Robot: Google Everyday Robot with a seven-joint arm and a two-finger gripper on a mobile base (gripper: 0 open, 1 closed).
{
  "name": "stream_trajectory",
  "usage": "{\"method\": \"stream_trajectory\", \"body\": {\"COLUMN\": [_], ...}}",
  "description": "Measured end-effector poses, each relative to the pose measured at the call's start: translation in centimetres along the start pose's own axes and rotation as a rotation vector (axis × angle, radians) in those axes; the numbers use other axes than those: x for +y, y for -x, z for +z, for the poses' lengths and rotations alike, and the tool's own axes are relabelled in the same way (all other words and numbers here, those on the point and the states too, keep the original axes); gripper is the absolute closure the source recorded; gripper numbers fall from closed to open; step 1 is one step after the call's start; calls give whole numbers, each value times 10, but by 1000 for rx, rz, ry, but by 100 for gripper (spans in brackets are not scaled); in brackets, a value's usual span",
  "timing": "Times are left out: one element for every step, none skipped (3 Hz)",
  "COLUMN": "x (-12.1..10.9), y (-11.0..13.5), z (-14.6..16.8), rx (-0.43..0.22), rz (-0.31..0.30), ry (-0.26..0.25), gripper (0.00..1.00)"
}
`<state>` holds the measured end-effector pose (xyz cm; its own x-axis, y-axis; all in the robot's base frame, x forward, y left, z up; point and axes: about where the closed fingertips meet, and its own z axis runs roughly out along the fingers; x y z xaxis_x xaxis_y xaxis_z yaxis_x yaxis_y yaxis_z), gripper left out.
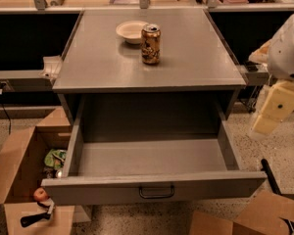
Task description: Close top drawer
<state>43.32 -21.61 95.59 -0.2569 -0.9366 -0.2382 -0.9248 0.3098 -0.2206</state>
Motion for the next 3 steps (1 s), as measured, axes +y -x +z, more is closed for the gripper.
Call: {"method": "stream_trajectory", "body": {"x": [31, 73, 132], "y": [-8, -18, -41], "z": [42, 93, 163], "rx": [-49, -70, -17], "rz": [80, 148, 233], "ry": [76, 155, 244], "gripper": [0, 16, 47]}}
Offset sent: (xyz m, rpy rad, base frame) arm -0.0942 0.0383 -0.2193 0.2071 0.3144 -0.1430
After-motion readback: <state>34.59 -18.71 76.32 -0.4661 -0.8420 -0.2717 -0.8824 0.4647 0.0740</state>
